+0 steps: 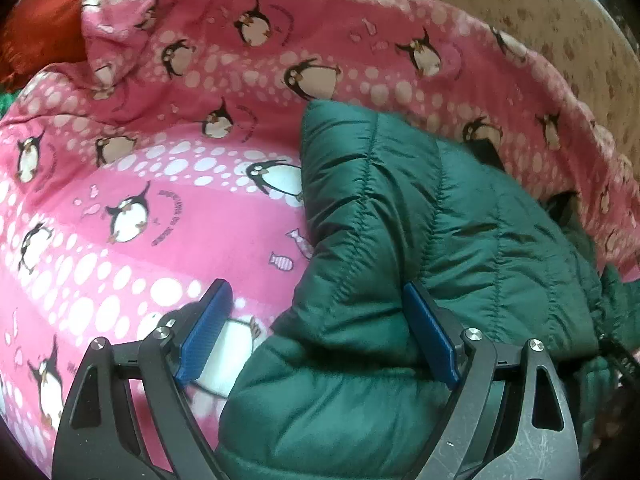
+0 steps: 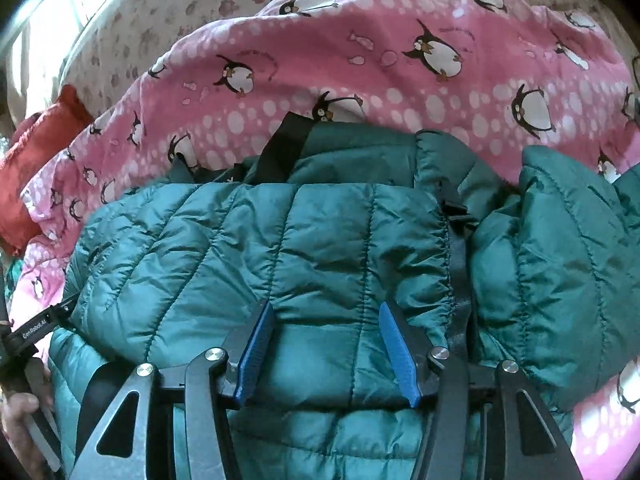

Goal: Fold large clothes

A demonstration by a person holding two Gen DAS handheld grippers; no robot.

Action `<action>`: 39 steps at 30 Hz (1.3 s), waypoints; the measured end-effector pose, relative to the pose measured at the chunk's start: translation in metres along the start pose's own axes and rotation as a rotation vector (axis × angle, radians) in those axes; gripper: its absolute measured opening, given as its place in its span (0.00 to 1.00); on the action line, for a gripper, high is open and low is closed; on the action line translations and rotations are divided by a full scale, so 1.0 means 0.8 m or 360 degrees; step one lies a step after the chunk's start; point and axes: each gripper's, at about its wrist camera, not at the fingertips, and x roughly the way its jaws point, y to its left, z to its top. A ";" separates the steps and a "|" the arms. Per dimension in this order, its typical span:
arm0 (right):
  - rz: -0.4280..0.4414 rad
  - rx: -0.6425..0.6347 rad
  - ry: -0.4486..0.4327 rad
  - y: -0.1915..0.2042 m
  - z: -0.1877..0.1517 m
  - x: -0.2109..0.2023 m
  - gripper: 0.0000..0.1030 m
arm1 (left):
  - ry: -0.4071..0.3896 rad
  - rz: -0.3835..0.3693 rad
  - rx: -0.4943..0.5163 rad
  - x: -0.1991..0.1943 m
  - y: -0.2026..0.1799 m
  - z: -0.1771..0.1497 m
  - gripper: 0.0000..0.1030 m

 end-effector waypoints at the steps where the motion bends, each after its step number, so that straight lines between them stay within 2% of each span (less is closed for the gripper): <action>1: -0.0003 0.0000 0.0000 0.000 0.000 -0.001 0.52 | -0.0009 0.0013 -0.0020 -0.008 0.000 0.000 0.85; 6: 0.0004 -0.0007 0.0099 0.007 0.004 -0.014 0.52 | -0.0055 -0.0024 -0.0047 -0.054 -0.014 -0.012 0.85; 10: 0.0087 0.0095 0.0053 0.001 -0.018 -0.049 0.52 | -0.0101 -0.0018 0.0037 -0.084 -0.033 -0.029 0.85; 14: 0.0083 0.0149 0.0056 -0.002 -0.043 -0.073 0.52 | -0.0086 -0.0057 0.0087 -0.103 -0.050 -0.051 0.85; 16: 0.0107 0.0205 -0.0001 -0.008 -0.054 -0.094 0.52 | -0.0101 -0.0077 0.0086 -0.113 -0.054 -0.063 0.85; 21: 0.0067 0.0233 -0.0109 -0.014 -0.070 -0.137 0.52 | -0.0041 -0.0073 0.0121 -0.132 -0.062 -0.087 0.85; 25: 0.0027 0.0178 -0.0094 -0.020 -0.077 -0.156 0.52 | -0.0052 -0.0102 0.0118 -0.149 -0.066 -0.104 0.85; 28: -0.0012 0.0142 -0.0114 -0.027 -0.083 -0.170 0.52 | -0.0061 -0.0080 0.0128 -0.159 -0.070 -0.112 0.85; 30: -0.0030 0.0131 -0.0138 -0.032 -0.087 -0.179 0.63 | -0.0052 -0.0056 0.0157 -0.163 -0.076 -0.117 0.85; 32: -0.0040 0.0131 -0.0160 -0.038 -0.093 -0.188 0.64 | -0.0051 -0.0034 0.0207 -0.167 -0.085 -0.123 0.85; 36: -0.0057 0.0122 -0.0160 -0.048 -0.101 -0.196 0.64 | -0.0105 0.0101 0.0306 -0.178 -0.101 -0.132 0.85; 39: -0.0090 0.0106 -0.0160 -0.057 -0.104 -0.200 0.64 | -0.0119 0.0039 0.0299 -0.185 -0.101 -0.135 0.85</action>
